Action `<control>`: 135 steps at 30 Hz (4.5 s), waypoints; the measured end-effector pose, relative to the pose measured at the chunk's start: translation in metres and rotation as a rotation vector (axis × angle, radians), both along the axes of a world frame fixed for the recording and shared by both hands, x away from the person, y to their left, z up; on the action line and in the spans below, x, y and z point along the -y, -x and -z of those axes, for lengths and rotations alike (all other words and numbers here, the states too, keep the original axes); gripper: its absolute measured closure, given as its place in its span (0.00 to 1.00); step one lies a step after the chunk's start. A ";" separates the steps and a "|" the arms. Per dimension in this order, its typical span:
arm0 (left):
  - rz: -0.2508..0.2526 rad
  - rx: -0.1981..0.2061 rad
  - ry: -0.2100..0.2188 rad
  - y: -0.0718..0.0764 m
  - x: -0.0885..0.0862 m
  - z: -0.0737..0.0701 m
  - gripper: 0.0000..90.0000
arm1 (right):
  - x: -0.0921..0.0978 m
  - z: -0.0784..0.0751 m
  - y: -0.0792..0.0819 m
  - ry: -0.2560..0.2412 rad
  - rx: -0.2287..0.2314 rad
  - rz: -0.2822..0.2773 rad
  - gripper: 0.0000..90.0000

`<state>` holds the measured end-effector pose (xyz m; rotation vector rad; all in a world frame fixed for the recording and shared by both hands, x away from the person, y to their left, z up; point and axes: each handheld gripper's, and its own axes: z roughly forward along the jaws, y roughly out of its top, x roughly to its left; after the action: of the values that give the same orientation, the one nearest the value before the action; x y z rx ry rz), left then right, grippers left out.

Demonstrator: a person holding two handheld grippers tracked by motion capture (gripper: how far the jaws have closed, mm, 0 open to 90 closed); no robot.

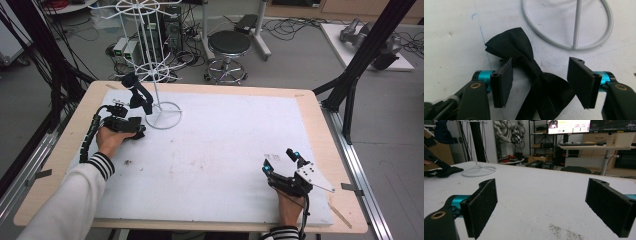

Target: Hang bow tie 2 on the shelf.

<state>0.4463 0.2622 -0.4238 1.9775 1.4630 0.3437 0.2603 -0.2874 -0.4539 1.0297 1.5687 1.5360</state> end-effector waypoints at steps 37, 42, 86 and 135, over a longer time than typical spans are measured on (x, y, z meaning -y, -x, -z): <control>-0.066 0.040 0.004 0.003 -0.008 0.006 0.84 | 0.001 0.000 0.000 -0.001 0.007 0.002 0.11; -0.065 0.048 0.001 0.005 -0.013 0.003 0.84 | 0.001 0.000 0.000 -0.002 0.005 0.000 0.11; -0.035 0.306 0.184 0.049 -0.070 -0.060 0.84 | 0.000 0.000 0.000 0.005 0.000 0.002 0.11; 0.092 0.517 0.265 0.049 -0.086 -0.138 0.84 | 0.000 0.000 0.000 0.006 0.005 0.004 0.11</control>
<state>0.3977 0.3486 -0.2859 1.5848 1.0252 0.5428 0.2603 -0.2871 -0.4540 1.0248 1.5659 1.5295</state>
